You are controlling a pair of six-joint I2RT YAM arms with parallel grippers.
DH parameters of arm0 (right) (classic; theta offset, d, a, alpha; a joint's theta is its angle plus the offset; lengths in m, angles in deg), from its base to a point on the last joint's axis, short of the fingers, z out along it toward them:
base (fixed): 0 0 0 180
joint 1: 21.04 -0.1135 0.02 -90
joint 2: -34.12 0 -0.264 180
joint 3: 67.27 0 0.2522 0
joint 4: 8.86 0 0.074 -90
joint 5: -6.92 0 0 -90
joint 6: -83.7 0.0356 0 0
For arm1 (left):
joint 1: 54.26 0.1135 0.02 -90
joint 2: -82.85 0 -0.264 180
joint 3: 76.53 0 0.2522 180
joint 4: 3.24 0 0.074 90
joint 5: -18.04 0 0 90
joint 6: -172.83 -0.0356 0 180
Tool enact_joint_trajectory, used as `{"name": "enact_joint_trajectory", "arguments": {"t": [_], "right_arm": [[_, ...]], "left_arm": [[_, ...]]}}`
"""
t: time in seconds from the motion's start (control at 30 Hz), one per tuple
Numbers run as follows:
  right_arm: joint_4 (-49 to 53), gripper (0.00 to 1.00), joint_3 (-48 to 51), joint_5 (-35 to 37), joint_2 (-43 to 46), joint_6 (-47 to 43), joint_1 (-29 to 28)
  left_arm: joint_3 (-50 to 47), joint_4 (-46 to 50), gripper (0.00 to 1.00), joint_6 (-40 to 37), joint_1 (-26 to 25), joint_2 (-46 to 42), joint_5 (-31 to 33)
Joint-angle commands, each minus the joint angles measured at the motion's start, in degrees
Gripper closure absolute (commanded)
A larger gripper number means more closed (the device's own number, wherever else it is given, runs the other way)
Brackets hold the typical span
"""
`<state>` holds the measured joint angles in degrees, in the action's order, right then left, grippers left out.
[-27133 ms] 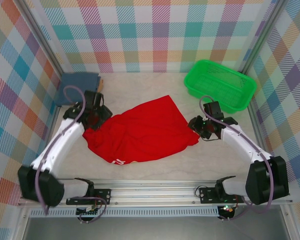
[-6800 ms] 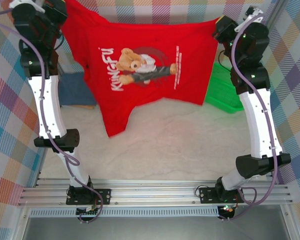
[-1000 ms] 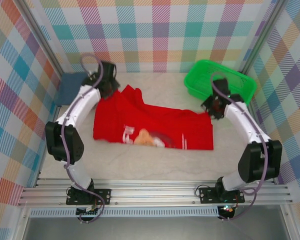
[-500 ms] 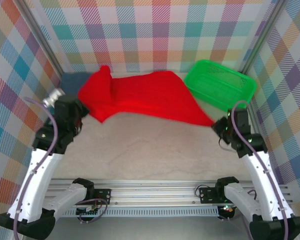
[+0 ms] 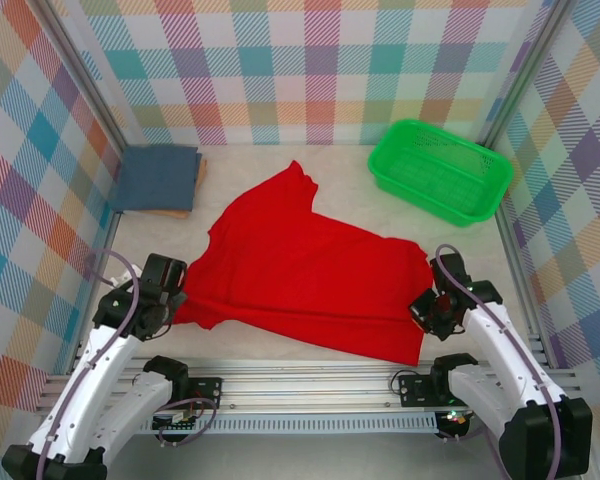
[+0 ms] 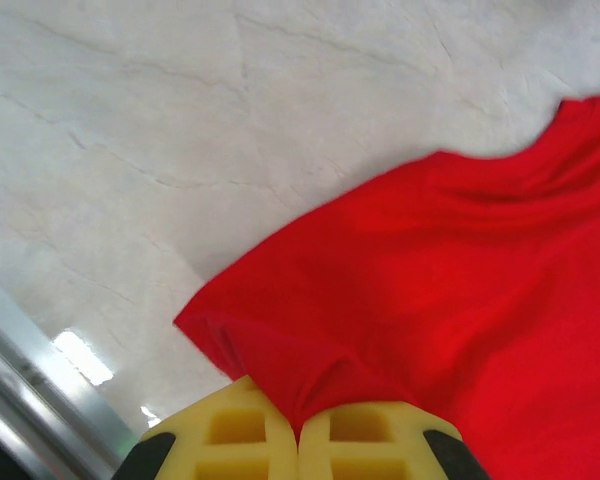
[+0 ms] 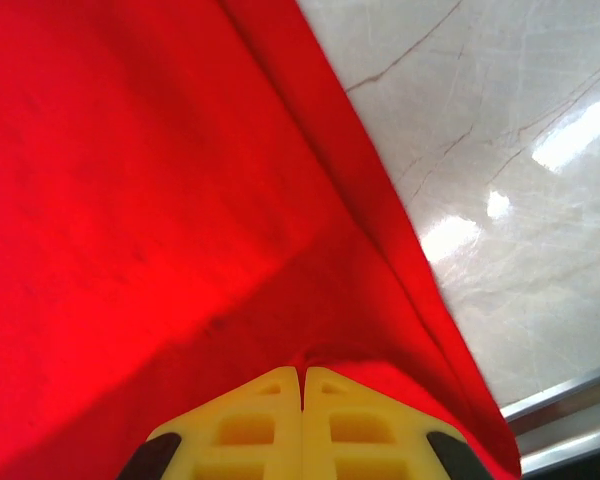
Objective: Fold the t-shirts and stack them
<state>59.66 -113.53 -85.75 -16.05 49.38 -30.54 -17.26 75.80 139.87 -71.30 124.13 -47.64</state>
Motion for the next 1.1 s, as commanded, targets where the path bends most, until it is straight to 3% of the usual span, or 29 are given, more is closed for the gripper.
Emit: {"name": "enact_joint_trajectory", "arguments": {"t": [0.0, 0.13, 0.3, 0.5, 0.63, 0.87, 1.07], "right_arm": [[1.67, 1.0, -2.9, -0.18, -0.52, -2.06, -0.65], [2.39, 1.0, -6.61, 2.05, -3.63, -4.22, -0.96], [-0.62, 1.0, -7.74, 3.61, -8.44, -3.53, -0.96], [-1.63, 1.0, -7.62, 10.92, -16.24, 4.12, -0.94], [-8.06, 1.0, -8.51, 12.67, -22.15, 7.66, -0.96], [-12.83, 1.0, -13.54, 12.06, -35.67, 7.38, -0.94], [-13.36, 1.0, -20.68, 11.34, -43.61, 1.27, -0.96]], "left_arm": [[3.31, 2.94, 1.0, 0.64, -0.54, 0.53, 6.29], [3.3, -1.48, 1.0, -0.91, -0.54, 2.53, 4.12], [1.3, -14.72, 1.0, -4.87, -0.54, 6.4, -2.15], [4.89, -33.43, 1.0, -15.84, -0.55, 20.26, -9.84], [11.45, -40.86, 1.0, -20.18, -0.63, 35.52, -13.24], [28.31, -42.33, 1.0, -23.18, -0.67, 60.25, -18.04], [38.67, -30.46, 1.0, -20.9, 0.51, 74.95, -14.89]]}}
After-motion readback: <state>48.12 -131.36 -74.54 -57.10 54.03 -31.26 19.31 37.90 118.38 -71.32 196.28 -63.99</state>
